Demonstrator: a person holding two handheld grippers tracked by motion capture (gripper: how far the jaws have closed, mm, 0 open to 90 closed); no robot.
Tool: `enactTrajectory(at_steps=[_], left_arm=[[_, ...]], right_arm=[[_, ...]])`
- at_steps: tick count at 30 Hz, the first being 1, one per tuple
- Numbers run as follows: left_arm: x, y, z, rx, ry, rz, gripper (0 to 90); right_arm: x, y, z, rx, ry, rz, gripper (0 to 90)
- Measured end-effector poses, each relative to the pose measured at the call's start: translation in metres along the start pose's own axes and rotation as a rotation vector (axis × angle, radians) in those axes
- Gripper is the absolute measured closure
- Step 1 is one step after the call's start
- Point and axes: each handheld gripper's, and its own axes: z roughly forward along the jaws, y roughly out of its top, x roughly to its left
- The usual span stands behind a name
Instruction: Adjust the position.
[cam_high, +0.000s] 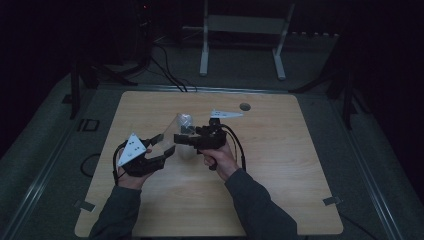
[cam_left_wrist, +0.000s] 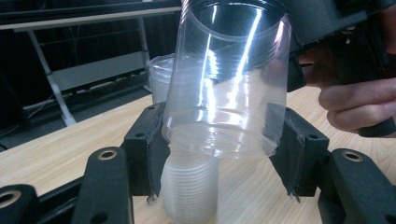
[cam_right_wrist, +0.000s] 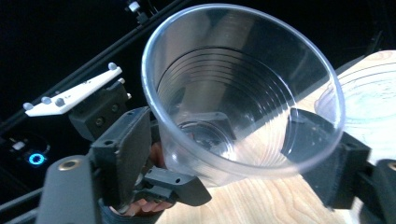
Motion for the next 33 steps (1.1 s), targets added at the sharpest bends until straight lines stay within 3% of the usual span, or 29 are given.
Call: enactTrajectory(at_steps=[20,33], left_arm=[[-0.0008,0.0011,0.0018,0.017,-0.008,0.006,39.6],[-0.0001,0.0028,0.0057,0.066,-0.028,0.000,32.3]], right_arm=[[0.0001,-0.0002,-0.0014,-0.011,-0.020,-0.001,32.3],[0.0034,-0.0001,-0.0026,0.022,-0.062,-0.061,32.8]])
